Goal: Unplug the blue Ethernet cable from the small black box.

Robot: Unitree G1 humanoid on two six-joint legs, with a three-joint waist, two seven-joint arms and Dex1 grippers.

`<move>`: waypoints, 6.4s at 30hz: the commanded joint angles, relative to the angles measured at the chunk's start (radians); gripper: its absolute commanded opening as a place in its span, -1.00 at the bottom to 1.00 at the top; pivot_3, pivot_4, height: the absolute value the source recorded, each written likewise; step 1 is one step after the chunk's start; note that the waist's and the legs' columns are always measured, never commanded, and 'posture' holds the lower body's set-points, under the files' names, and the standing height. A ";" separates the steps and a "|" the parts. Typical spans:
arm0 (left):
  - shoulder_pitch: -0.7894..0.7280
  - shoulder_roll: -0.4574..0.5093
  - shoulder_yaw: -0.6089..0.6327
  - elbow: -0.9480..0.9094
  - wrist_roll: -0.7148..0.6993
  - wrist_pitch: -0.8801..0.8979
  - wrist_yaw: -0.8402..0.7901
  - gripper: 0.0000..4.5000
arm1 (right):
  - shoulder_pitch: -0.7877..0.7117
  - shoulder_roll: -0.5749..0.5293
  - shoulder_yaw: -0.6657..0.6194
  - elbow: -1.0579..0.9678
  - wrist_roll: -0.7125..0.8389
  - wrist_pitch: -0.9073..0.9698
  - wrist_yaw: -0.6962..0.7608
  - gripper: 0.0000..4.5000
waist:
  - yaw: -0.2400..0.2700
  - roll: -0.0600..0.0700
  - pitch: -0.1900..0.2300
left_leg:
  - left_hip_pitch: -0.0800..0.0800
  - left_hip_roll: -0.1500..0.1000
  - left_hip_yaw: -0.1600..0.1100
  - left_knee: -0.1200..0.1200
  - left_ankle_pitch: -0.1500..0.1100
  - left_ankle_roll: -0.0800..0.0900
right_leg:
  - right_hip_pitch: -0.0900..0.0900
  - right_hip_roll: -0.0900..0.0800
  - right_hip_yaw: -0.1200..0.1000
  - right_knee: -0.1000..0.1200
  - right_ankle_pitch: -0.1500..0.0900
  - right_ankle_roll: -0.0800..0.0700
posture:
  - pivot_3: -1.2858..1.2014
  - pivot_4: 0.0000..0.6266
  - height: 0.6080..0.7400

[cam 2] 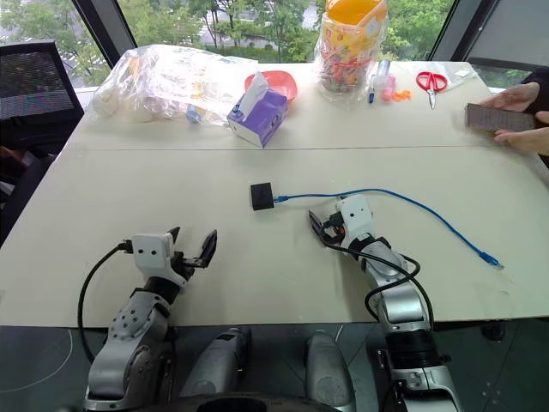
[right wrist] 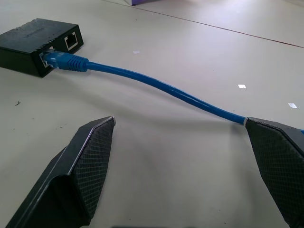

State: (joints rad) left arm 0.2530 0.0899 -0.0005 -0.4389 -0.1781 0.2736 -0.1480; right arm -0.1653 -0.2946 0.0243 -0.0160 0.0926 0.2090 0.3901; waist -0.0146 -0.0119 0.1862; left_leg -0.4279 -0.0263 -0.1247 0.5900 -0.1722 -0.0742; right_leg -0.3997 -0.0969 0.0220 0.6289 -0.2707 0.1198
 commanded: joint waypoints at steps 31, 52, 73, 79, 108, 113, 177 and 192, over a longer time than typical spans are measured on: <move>-0.285 0.286 0.173 0.043 -0.311 0.164 -0.299 0.99 | -0.380 -0.327 0.201 -0.139 0.026 0.228 0.493 1.00 | -0.004 0.001 0.002 | -0.001 0.000 0.000 0.000 0.001 0.001 | -0.002 0.000 0.000 0.002 0.000 0.000 | 0.03 -0.52 0.80; -0.285 0.315 0.197 -0.022 -0.299 0.172 -0.254 0.99 | -1.183 0.017 0.531 1.214 -0.344 -0.356 0.940 1.00 | -0.007 0.001 0.005 | 0.001 0.000 0.001 -0.007 0.004 -0.003 | -0.005 0.002 0.000 0.004 0.003 0.005 | 0.03 -0.52 0.80; -0.275 0.304 0.194 -0.051 -0.288 0.169 -0.209 1.00 | -1.206 0.071 0.549 1.333 -0.549 -0.440 0.844 0.18 | -0.010 0.001 0.004 | 0.009 0.002 0.000 -0.010 0.008 -0.008 | -0.004 0.004 0.002 0.014 0.003 0.001 | 0.03 -0.52 0.80; -0.303 0.317 0.200 -0.033 -0.289 0.174 -0.216 1.00 | -1.197 0.084 0.537 1.333 -0.557 -0.425 0.863 -0.98 | -0.027 0.001 0.004 | 0.013 0.003 0.000 -0.010 0.009 -0.010 | -0.004 0.006 0.002 0.020 0.003 0.000 | 0.03 -0.52 0.80; -0.631 0.516 0.203 0.124 -0.684 0.556 -0.529 1.00 | -0.577 -0.171 0.321 0.315 -0.718 -0.829 -0.082 -0.98 | -0.030 0.000 0.005 | 0.012 0.006 0.000 -0.010 0.010 -0.011 | -0.005 0.009 0.004 0.021 0.002 -0.001 | 0.03 -0.52 0.80; -0.668 0.531 0.187 0.157 -0.676 0.564 -0.571 1.00 | -0.567 -0.179 0.337 0.256 -0.734 -0.821 -0.091 -0.98 | -0.028 -0.001 0.005 | 0.012 0.006 0.000 -0.010 0.010 -0.011 | -0.004 0.009 0.004 0.020 0.002 -0.001 | 0.03 -0.52 0.80; -0.630 0.642 0.233 0.077 -0.821 0.641 -0.719 -0.80 | -0.859 -0.099 0.214 0.481 0.333 0.327 1.135 0.31 | -0.030 -0.002 0.007 | 0.006 0.006 0.000 -0.010 0.010 -0.011 | -0.009 0.009 0.003 0.019 0.004 0.002 | 0.03 -0.52 0.80; -0.624 0.645 0.233 0.072 -0.824 0.640 -0.716 -0.80 | -0.859 -0.084 0.217 0.476 0.310 0.339 1.149 -0.52 | -0.030 -0.002 0.007 | 0.006 0.006 0.000 -0.010 0.010 -0.011 | -0.009 0.009 0.003 0.019 0.004 0.002 | 0.03 -0.52 0.80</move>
State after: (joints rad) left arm -0.3660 0.7284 0.2117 -0.3348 -0.9857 0.9272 -0.8636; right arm -0.9981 -0.3818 0.2587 0.4872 0.3958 0.5426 1.5284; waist -0.0447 -0.0134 0.1928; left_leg -0.4216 -0.0200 -0.1252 0.5798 -0.1622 -0.0851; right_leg -0.4091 -0.0877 0.0253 0.6482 -0.2668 0.1221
